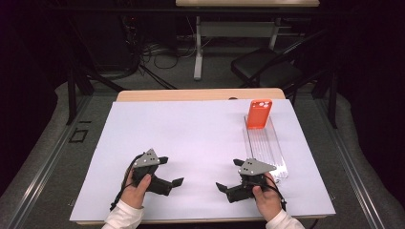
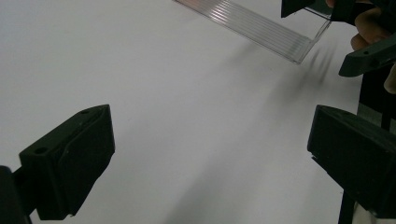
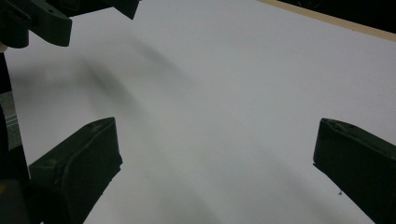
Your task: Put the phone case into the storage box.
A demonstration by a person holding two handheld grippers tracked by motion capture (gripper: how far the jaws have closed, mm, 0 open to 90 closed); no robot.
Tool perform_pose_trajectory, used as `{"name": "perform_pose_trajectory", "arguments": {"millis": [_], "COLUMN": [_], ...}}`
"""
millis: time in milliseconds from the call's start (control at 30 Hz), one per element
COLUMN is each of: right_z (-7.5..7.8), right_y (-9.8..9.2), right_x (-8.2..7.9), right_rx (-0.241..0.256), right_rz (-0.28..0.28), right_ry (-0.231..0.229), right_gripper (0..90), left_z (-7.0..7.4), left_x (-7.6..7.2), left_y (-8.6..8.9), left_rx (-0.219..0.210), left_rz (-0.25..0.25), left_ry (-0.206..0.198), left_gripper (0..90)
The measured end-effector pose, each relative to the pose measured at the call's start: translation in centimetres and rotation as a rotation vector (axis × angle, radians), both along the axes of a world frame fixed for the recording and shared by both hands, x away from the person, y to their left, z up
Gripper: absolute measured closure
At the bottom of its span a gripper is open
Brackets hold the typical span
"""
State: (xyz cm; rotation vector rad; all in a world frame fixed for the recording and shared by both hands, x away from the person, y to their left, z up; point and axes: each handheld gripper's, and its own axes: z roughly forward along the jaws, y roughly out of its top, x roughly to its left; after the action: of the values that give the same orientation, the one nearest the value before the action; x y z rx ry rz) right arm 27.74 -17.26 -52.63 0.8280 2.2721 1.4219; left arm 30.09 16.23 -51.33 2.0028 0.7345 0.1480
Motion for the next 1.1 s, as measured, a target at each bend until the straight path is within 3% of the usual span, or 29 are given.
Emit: {"name": "perform_pose_trajectory", "arguments": {"millis": [367,667,1100], "right_z": [-0.6,-1.3,-1.7], "right_y": [0.2,0.7,0.9], "right_x": [-0.1,-0.1,0.1], "right_rx": [0.004,-0.008,-0.009], "right_rz": [0.004,0.016,0.022], "right_ry": [-0.003,0.017,0.033], "right_gripper": [0.2,0.5,1.6], "left_z": [-1.0,-1.0,-1.1], "left_x": [0.1,0.1,0.2], "left_y": [-0.1,0.1,0.2], "left_rx": [-0.005,-0.032,-0.030], "left_rz": [0.007,0.013,0.021], "left_ry": [0.018,0.020,0.021], "left_gripper": [1.0,1.0,1.0]}}
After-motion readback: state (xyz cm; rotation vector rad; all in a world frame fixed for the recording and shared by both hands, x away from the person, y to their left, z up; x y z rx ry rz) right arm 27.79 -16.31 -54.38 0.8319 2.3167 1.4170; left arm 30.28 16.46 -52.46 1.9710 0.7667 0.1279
